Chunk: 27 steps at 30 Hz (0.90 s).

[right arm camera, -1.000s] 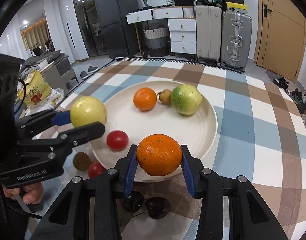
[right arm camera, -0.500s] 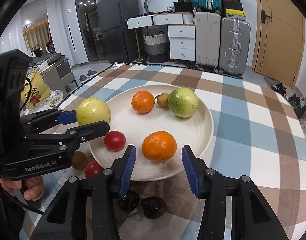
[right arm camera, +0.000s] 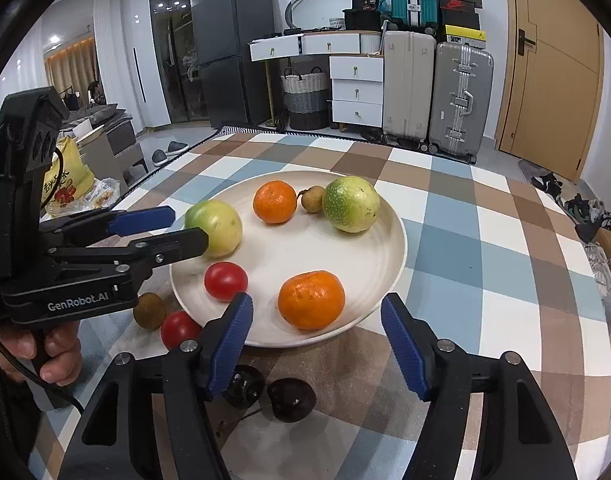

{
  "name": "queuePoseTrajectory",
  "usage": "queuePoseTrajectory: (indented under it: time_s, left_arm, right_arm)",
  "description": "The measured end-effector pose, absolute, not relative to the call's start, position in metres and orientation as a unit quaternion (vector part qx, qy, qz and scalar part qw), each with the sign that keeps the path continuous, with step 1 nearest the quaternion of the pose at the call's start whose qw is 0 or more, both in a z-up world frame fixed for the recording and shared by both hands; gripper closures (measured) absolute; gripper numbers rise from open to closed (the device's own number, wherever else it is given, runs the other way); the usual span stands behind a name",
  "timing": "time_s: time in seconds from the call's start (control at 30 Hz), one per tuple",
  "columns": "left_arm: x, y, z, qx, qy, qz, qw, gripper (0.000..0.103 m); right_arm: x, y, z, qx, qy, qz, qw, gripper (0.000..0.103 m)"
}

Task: Organize fruits
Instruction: 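Carry the guava and mandarin into the white plate and open both tools, then close the left tool on a small brown fruit while the right tool grasps paired dark cherries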

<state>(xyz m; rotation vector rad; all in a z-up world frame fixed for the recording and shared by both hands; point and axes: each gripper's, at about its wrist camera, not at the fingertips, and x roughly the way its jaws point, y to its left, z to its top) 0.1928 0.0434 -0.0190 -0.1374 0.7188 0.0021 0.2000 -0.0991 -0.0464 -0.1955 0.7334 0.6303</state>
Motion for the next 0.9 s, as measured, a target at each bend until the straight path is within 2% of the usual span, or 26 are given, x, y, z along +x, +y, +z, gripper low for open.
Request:
queuePoseTrajectory:
  time_s: [0.1,0.17,0.23,0.3,0.37,0.9]
  left_arm:
    - [0.184,0.044,-0.014,-0.06,0.345,0.009,0.937,0.022]
    - [0.176,0.044,-0.011,-0.055,0.335,0.013,0.94,0.017]
    - [0.17,0.044,-0.009,-0.05,0.336,0.016,0.94,0.017]
    - [0.167,0.045,-0.009,-0.045,0.341,0.02,0.939,0.011]
    - [0.163,0.046,-0.008,-0.046,0.342,0.02,0.938,0.002]
    - [0.144,0.048,-0.025,-0.038,0.382,0.002,0.923,0.001]
  right_arm:
    - [0.199,-0.105,-0.044,-0.087,0.351,0.301,0.882,0.018]
    - [0.199,-0.108,-0.042,-0.083,0.354,0.302,0.882,0.016]
    - [0.2,-0.111,-0.04,-0.08,0.356,0.302,0.881,0.008]
    - [0.199,-0.116,-0.04,-0.074,0.358,0.307,0.879,0.002]
    - [0.197,-0.123,-0.04,-0.07,0.363,0.312,0.875,0.001]
    - [0.194,-0.135,-0.057,-0.093,0.408,0.327,0.847,0.001]
